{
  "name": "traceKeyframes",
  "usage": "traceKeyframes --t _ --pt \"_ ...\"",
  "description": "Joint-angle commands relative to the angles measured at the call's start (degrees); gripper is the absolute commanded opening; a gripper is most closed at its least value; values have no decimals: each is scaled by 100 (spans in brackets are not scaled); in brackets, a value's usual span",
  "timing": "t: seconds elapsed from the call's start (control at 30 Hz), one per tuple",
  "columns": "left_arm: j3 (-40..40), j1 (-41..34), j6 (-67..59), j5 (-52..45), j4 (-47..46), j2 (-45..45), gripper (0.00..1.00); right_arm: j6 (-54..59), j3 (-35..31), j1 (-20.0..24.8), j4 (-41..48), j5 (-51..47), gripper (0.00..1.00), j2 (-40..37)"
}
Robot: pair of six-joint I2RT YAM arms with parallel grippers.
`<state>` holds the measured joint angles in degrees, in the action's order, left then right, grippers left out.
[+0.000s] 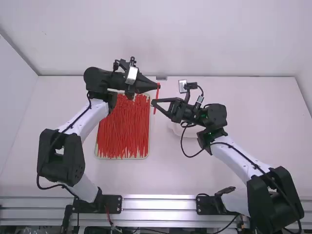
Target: Fasten the cable tie
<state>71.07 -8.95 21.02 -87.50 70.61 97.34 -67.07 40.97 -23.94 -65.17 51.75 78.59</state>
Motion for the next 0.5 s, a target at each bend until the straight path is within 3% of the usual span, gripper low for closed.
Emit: traceKeyframes --t 0.0,0.47 --pt "-33 -4 -24 -164 44 17 1 -24 144 -2 -42 -85 0 17" --pt "-199 -4 -48 -142 157 17 1 -98 146 -2 -46 -214 0 17"
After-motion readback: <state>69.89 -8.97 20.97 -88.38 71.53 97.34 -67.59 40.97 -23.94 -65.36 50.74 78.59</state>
